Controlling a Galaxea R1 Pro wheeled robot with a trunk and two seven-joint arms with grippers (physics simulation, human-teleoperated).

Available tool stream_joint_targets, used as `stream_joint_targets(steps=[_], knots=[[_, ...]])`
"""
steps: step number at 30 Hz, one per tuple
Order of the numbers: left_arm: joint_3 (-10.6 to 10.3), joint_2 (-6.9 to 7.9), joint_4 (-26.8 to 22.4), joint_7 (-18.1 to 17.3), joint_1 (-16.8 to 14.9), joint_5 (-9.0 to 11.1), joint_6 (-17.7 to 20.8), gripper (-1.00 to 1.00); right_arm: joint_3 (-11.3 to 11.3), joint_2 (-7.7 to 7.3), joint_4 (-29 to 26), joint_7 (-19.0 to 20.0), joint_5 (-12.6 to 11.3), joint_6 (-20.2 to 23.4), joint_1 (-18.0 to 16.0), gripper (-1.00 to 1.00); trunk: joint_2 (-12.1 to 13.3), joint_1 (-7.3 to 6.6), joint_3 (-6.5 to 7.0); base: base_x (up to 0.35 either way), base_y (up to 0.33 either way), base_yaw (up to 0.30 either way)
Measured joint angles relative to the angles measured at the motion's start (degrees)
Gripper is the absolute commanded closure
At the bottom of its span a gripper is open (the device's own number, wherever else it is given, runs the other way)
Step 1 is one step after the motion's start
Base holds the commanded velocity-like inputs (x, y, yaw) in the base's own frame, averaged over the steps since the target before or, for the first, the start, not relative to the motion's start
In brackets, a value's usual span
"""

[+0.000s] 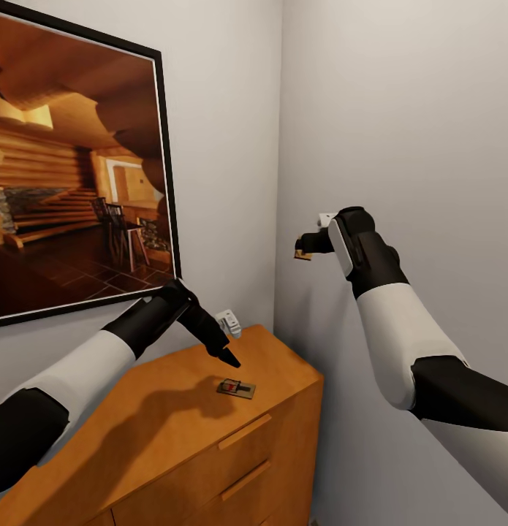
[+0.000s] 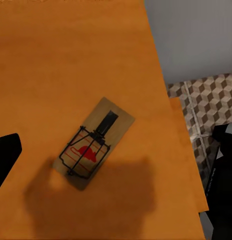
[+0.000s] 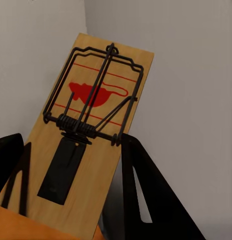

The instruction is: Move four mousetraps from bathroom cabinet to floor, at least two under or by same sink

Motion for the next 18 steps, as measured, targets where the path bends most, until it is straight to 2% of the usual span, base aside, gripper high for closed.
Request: stream_joint_targets(steps=[18], knots=[[-0.2,-0.19,-0.44,-0.02,0.0,0.02,0.93,-1.0,-0.05,-0.07,-0.84,-0.01,-0.17,0.0,0.0,1.0,0.0,0.0,0.0,0.0,0.0,0.0]])
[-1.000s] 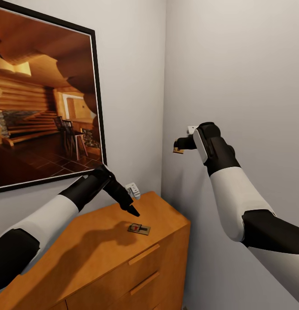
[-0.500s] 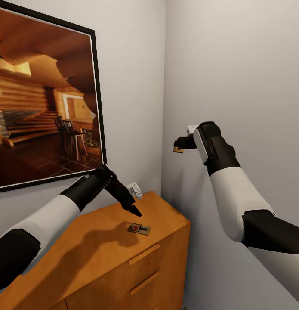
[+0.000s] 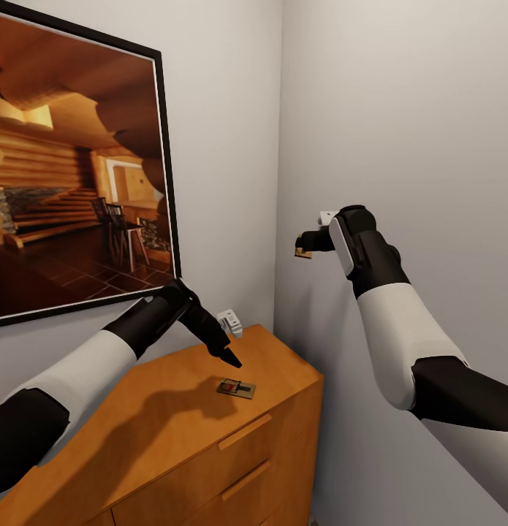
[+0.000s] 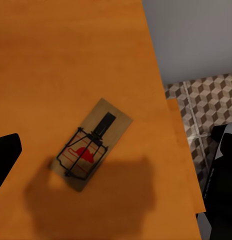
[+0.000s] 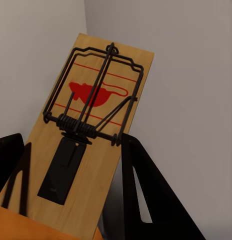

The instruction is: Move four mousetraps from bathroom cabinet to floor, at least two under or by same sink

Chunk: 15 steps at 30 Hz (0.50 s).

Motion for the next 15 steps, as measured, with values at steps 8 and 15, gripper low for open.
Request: stream_joint_targets(steps=[8,15], knots=[[0.04,-0.01,0.0,-0.02,0.0,0.01,0.05,-1.0,-0.02,0.06,-0.06,0.0,0.02,0.0,0.0,1.0,0.0,0.0,0.0,0.0,0.0,0.0],[0.06,0.1,0.0,-0.02,0.0,0.06,0.06,-1.0,-0.03,0.08,-0.22,0.0,0.03,0.0,0.0,1.0,0.0,0.0,0.0,0.0,0.0,0.0]])
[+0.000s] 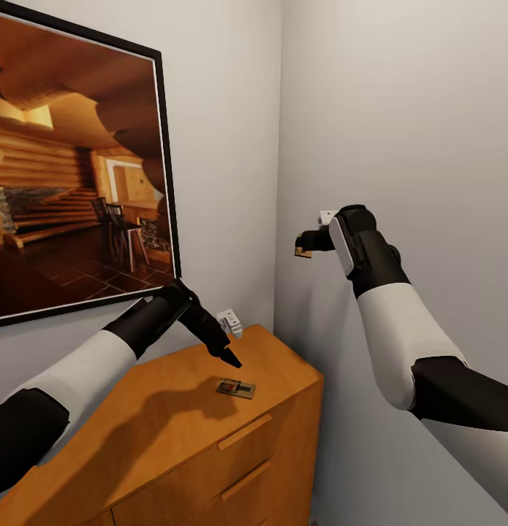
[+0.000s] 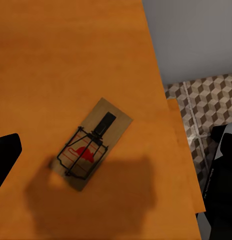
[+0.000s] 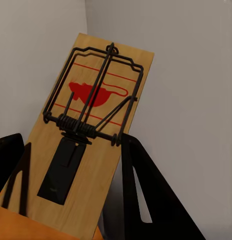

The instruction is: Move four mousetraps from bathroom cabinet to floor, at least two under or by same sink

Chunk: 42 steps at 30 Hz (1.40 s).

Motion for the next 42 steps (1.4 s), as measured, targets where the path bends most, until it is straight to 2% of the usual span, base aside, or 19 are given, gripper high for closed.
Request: stream_joint_targets(steps=[33,42], knots=[[-0.08,-0.02,0.11,-0.07,0.0,0.01,1.2,-1.0,-0.14,0.0,-0.22,0.0,0.0,0.0,0.0,1.0,0.0,0.0,0.0,0.0,0.0,0.0],[-0.08,-0.04,0.09,-0.07,0.0,-0.03,1.22,-1.0,-0.1,0.0,-2.41,0.0,0.0,0.0,0.0,1.0,-3.6,1.97,-1.61,0.0,0.0,0.0]])
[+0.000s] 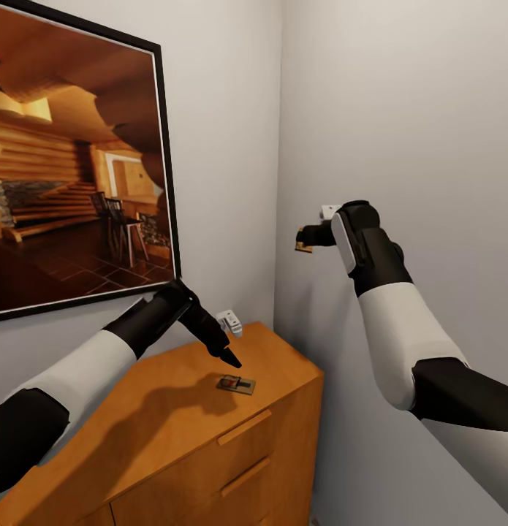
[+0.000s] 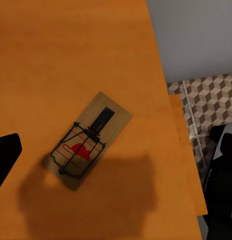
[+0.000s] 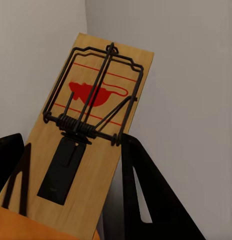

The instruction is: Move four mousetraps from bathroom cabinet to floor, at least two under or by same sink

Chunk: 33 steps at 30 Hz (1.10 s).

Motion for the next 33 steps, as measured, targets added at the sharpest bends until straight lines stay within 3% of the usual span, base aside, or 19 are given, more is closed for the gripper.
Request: stream_joint_targets(steps=[26,33], knots=[[0.01,0.24,-0.13,0.08,0.0,-0.34,-0.41,-1.0,0.02,-0.06,-0.81,0.0,0.0,0.0,0.0,1.0,-10.43,5.71,-4.67,0.0,0.0,0.0],[0.07,0.24,-0.2,0.08,0.0,-0.43,-0.42,-1.0,0.02,-0.06,-0.81,0.0,-0.01,0.0,0.0,1.0,-10.45,5.72,-4.67,0.0,0.0,0.0]])
